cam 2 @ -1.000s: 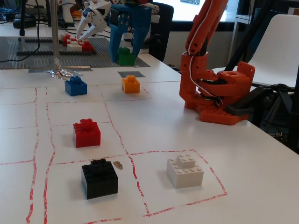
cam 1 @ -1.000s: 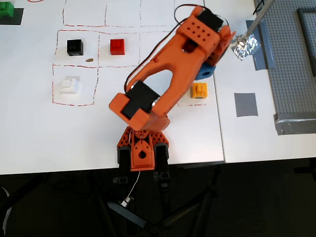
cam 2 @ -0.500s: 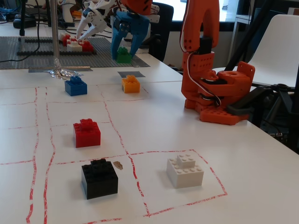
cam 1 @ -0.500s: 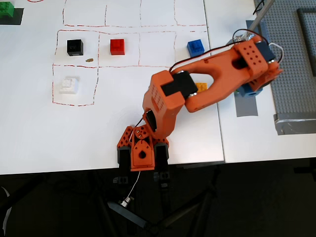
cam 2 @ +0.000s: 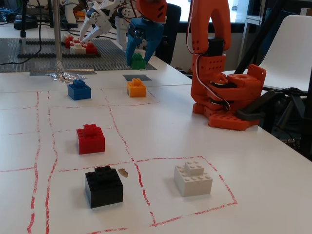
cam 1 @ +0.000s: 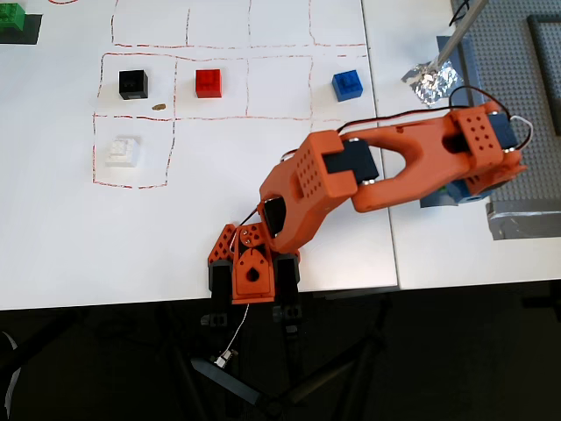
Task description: Grab the block and put it in the grey marker
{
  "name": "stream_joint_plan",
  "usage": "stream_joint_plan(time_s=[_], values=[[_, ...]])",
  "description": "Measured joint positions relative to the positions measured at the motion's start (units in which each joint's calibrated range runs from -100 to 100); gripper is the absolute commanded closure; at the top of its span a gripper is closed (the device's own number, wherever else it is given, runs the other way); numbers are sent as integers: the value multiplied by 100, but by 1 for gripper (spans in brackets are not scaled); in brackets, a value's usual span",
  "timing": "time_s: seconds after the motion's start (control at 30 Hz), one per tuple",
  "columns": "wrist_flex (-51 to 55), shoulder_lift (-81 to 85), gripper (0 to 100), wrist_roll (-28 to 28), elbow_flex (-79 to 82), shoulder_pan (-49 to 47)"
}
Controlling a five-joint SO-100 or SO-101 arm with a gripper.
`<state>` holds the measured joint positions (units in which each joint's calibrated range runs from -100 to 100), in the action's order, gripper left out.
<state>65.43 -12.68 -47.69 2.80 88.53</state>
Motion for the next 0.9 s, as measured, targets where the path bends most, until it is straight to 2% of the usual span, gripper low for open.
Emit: stream_joint_plan(time_s=[0.3,0.67,0.9], values=[[0,-387,94,0,27,0],[-233,-627,74,78,99,-10],[-482,-627,66,93,225,-20]])
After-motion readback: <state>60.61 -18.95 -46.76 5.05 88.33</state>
